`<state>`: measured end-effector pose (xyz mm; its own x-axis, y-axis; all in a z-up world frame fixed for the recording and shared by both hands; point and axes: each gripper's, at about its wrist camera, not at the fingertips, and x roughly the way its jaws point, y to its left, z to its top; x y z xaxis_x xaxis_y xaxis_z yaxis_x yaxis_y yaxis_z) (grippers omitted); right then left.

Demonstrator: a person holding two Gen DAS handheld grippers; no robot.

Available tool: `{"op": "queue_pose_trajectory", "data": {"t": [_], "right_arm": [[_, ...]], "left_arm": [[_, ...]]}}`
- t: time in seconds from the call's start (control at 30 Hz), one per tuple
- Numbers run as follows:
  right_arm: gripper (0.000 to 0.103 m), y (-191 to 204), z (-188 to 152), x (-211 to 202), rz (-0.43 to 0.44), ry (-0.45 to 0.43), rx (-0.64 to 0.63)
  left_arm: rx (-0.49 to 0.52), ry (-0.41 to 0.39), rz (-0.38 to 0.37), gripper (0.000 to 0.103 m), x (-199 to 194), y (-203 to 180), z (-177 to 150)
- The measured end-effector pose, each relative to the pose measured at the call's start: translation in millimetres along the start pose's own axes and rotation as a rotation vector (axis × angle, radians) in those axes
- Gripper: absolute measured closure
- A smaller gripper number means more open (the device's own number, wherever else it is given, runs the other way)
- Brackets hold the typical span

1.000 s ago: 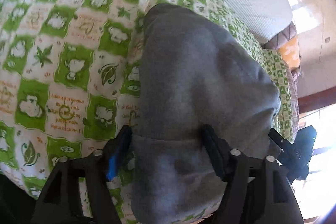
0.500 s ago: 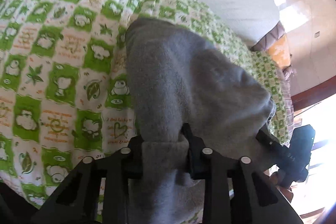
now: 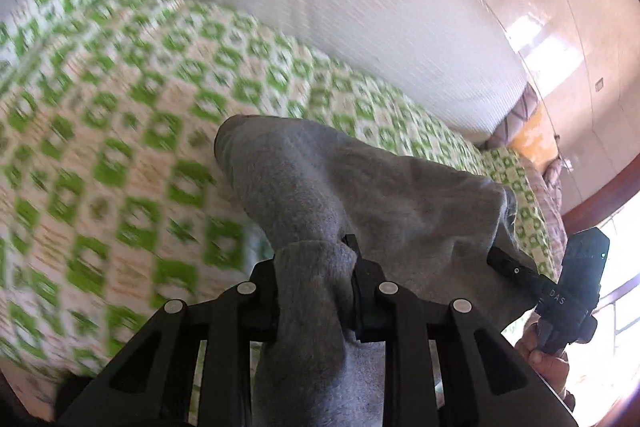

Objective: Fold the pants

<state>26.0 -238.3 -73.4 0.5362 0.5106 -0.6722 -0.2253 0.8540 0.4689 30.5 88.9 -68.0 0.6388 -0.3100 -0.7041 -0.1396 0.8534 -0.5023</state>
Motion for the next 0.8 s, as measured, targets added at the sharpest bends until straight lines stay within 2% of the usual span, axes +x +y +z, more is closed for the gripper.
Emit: {"op": "queue_pose_trajectory", "data": {"t": [0.33,0.57,0.7,0.8], "right_arm": [[0.071,65.3,43.6,74.7,0.087,-0.006,-0.104],[0.071,84.7,56.9,126.6,0.137,0.059,-0.125],[0.071,95.8,59.0,154.3,0.125,0.108,-0.159],[0.071,88.9,56.4,171.5,0.081,0.155,-0.154]], "left_arm": [[-0.069,-0.101,0.091,0.079,-18.2,59.9,51.4],[-0.144,-0.145,0.146,0.079,-21.9,92.6,52.7],[-0.174,-0.095,0.177,0.079,-7.0,111.8,45.7],[-0.15,-0.052,0.199,0.079,9.1,111.6,36.3]]}}
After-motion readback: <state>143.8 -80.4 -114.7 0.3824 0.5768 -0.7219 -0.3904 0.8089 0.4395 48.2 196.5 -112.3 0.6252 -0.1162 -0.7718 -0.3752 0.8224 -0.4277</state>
